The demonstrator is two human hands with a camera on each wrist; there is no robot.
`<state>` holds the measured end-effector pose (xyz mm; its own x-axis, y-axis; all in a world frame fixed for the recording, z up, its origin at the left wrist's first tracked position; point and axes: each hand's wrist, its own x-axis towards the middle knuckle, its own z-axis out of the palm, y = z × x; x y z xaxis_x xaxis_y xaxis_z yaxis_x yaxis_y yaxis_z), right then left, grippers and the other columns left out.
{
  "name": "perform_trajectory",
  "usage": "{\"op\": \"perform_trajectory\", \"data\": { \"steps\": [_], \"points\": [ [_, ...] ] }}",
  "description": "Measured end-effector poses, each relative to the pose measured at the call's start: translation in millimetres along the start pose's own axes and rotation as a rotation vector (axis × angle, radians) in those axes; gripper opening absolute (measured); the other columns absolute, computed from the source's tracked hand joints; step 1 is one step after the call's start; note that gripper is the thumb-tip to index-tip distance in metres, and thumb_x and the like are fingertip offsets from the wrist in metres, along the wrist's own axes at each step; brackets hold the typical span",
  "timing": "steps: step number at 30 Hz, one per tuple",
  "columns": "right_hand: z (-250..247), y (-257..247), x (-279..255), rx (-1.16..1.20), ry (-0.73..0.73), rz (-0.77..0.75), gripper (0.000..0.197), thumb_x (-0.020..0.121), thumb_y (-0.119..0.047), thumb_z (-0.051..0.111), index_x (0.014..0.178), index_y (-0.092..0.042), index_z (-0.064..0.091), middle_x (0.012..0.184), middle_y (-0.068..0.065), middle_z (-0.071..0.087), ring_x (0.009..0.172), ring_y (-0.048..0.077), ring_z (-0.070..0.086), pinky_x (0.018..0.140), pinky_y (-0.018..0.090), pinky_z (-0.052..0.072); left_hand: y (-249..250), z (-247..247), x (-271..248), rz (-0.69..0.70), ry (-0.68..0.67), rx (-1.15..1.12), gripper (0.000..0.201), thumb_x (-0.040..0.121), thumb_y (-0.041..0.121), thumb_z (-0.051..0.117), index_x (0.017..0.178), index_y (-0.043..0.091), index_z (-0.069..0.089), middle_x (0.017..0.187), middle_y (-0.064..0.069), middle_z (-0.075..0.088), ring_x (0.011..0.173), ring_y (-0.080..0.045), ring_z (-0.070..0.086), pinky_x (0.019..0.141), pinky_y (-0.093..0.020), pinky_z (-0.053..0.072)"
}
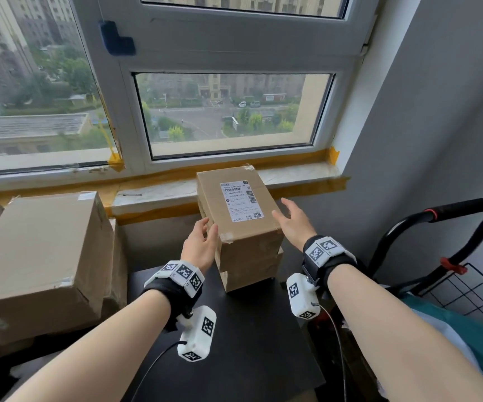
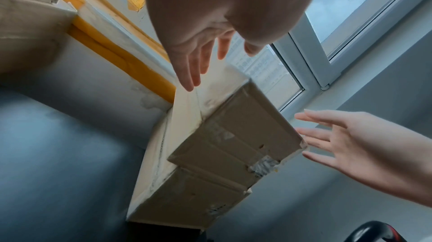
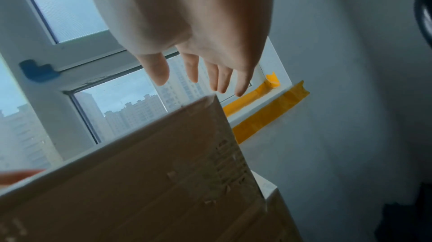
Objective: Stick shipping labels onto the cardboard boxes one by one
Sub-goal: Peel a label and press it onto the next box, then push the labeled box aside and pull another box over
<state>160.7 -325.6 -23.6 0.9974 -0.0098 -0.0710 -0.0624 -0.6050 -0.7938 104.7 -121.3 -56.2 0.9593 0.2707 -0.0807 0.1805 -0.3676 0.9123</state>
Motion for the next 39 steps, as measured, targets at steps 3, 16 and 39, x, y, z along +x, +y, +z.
{"op": "perform_trajectory", "data": {
  "steps": [3,16,39],
  "points": [
    [0.0,-12.7,-14.5,-0.211,0.075,-0.087,0.046,0.096,-0.030,0.048,0.139,-0.014,0.040,0.145,0.005,0.041,0.133,0.023,0.039,0.111,0.039,0.032,1.9,-17.1,-8.0,0.036,-0.019,0.167,0.042,0.098,0.033,0.041,0.136,0.016,0.043,0.134,-0.009,0.055,0.120,-0.026,0.054,0.100,-0.032,0.040],
    [88.6,-85.8,-137.0,-0.769,0.039,-0.331,0.034,0.098,-0.029,0.038,0.123,-0.012,0.053,0.128,0.007,0.054,0.114,0.027,0.052,0.096,0.038,0.039,-43.6,-123.8,-97.9,0.366,-0.190,0.791,0.033,0.097,0.027,0.033,0.121,0.015,0.053,0.122,-0.007,0.056,0.114,-0.027,0.052,0.090,-0.041,0.046],
    [388.6,-105.0,-305.2,-0.856,-0.568,-0.453,0.037,0.098,-0.028,0.036,0.130,-0.011,0.047,0.131,0.009,0.051,0.119,0.029,0.049,0.099,0.040,0.038,-282.6,-313.1,-239.4,-0.238,-0.179,0.869,0.028,0.095,0.020,0.037,0.114,0.011,0.054,0.119,-0.010,0.057,0.109,-0.030,0.055,0.086,-0.039,0.045]
  ]
}}
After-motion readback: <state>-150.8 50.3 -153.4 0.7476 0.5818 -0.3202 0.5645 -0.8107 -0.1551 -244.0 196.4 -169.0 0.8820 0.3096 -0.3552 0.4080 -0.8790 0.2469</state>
